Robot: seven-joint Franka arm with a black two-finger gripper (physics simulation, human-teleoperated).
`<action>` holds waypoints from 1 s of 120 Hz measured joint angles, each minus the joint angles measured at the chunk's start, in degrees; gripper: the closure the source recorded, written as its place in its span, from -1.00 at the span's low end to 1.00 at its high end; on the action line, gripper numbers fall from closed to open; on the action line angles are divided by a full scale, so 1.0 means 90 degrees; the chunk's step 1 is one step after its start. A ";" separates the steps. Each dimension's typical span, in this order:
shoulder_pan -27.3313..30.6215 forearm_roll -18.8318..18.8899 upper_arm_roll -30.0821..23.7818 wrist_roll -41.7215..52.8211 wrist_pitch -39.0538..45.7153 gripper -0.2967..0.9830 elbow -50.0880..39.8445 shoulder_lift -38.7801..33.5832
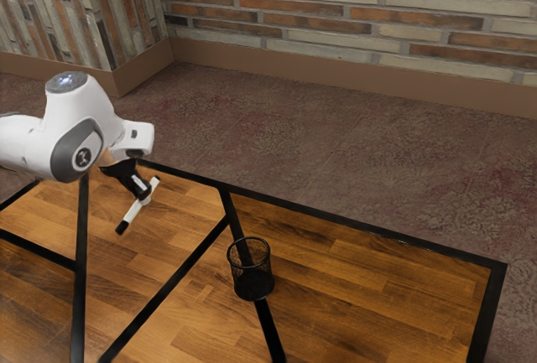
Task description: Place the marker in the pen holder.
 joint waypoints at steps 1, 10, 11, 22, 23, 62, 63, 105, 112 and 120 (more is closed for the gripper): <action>0.0002 0.0001 -0.0048 -0.0003 0.0040 0.61 -0.0020 -0.0063; -0.0084 0.0003 -0.0457 -0.0027 0.0406 0.61 -0.0186 -0.0522; -0.0092 0.0002 -0.0504 -0.0029 0.0447 0.61 -0.0203 -0.0576; -0.0122 -0.0019 -0.0993 -0.0043 0.0957 0.61 -0.0481 -0.0995; -0.0122 -0.0023 -0.1036 -0.0044 0.1001 0.61 -0.0506 -0.1023; -0.0127 -0.0596 -0.2143 0.0006 0.2056 0.61 -0.1208 -0.1329; -0.0126 -0.0615 -0.2175 0.0008 0.2071 0.61 -0.1214 -0.1335; -0.0121 -0.1162 -0.2872 0.0090 0.2433 0.60 -0.1101 -0.0858; -0.0112 -0.1182 -0.2924 0.0104 0.2529 0.60 -0.0983 -0.0634; -0.0120 -0.1196 -0.2992 0.0119 0.2608 0.60 -0.0859 -0.0534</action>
